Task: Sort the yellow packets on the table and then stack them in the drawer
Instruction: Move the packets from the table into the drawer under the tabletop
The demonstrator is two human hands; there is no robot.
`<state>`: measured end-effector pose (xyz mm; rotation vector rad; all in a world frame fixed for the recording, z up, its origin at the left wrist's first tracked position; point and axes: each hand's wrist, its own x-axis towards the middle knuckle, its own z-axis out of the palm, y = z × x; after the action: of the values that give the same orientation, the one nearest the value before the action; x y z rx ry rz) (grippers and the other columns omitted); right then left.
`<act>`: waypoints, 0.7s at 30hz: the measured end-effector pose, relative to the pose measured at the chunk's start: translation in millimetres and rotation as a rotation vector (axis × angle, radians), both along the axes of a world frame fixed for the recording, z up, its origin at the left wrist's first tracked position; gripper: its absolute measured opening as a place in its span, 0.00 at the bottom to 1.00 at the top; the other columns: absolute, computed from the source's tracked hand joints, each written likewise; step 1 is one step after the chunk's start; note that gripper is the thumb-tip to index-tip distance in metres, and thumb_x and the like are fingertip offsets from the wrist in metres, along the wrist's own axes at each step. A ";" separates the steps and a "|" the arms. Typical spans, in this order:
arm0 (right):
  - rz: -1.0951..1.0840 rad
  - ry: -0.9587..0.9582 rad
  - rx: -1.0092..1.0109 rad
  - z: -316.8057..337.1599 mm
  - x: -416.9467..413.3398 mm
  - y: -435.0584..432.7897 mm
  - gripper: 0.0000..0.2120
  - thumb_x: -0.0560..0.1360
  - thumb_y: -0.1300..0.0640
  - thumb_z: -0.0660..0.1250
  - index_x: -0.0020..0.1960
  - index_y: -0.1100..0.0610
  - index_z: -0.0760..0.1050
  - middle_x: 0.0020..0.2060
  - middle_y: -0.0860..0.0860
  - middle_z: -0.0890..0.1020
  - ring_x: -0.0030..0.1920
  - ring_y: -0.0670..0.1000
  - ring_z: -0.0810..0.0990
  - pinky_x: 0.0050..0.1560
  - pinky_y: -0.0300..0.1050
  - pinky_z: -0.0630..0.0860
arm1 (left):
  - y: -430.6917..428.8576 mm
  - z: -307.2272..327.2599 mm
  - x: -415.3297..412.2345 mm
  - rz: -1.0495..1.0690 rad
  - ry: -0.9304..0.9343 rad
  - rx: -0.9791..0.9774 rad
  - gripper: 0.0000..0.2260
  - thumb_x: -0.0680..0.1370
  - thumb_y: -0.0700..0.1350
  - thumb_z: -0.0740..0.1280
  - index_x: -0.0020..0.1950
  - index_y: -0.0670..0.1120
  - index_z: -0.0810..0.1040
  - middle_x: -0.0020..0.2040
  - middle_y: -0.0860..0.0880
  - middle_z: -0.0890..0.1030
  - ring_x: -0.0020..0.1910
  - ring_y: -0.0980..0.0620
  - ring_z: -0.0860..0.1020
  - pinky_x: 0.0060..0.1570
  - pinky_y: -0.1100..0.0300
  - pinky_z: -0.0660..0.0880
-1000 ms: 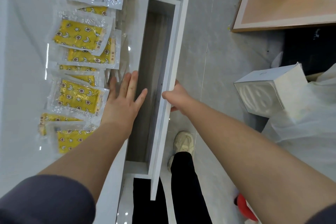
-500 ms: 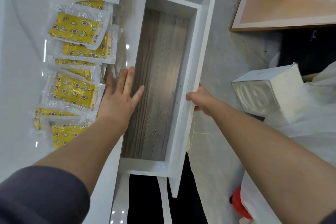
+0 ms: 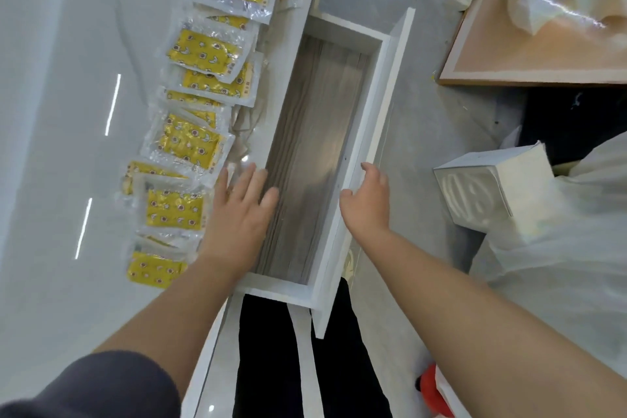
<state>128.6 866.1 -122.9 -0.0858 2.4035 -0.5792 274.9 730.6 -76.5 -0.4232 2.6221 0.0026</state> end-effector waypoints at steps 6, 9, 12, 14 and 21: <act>0.287 -0.262 -0.060 33.6 62.2 -24.6 0.16 0.77 0.60 0.61 0.65 0.54 0.71 0.57 0.49 0.77 0.53 0.50 0.76 0.51 0.41 0.71 | -27.5 11.0 98.6 0.810 0.136 0.070 0.20 0.67 0.43 0.75 0.57 0.42 0.76 0.55 0.41 0.75 0.54 0.38 0.74 0.51 0.44 0.69; 0.472 -0.390 -0.045 41.9 108.2 -45.2 0.13 0.77 0.59 0.61 0.61 0.53 0.74 0.51 0.49 0.78 0.52 0.51 0.77 0.53 0.46 0.75 | -47.5 6.1 134.1 1.174 0.007 0.145 0.40 0.65 0.54 0.78 0.70 0.43 0.65 0.65 0.39 0.69 0.64 0.37 0.68 0.58 0.39 0.68; 0.580 -0.425 -0.064 41.0 149.2 -70.1 0.15 0.77 0.59 0.60 0.63 0.53 0.72 0.58 0.50 0.77 0.57 0.52 0.76 0.57 0.49 0.74 | -63.8 -14.5 156.0 1.184 -0.048 0.228 0.45 0.63 0.57 0.79 0.72 0.44 0.60 0.66 0.40 0.68 0.65 0.38 0.69 0.57 0.40 0.69; 0.555 -0.442 -0.084 39.3 165.5 -84.0 0.17 0.77 0.58 0.60 0.65 0.54 0.70 0.57 0.49 0.75 0.57 0.51 0.75 0.57 0.49 0.74 | -69.9 -26.9 164.2 1.132 -0.062 0.276 0.36 0.64 0.58 0.78 0.64 0.46 0.67 0.61 0.45 0.72 0.60 0.41 0.73 0.52 0.44 0.70; 0.394 -0.477 -0.002 34.8 180.8 -105.2 0.15 0.75 0.58 0.65 0.60 0.53 0.70 0.49 0.49 0.77 0.51 0.51 0.77 0.56 0.50 0.76 | -78.7 -29.0 173.0 1.212 0.045 0.540 0.15 0.70 0.51 0.75 0.39 0.49 0.69 0.40 0.49 0.74 0.45 0.45 0.75 0.42 0.55 0.70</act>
<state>309.4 760.9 -88.0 -0.3703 1.8560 -0.3656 447.9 651.9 -105.5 -1.6724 1.8727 1.0558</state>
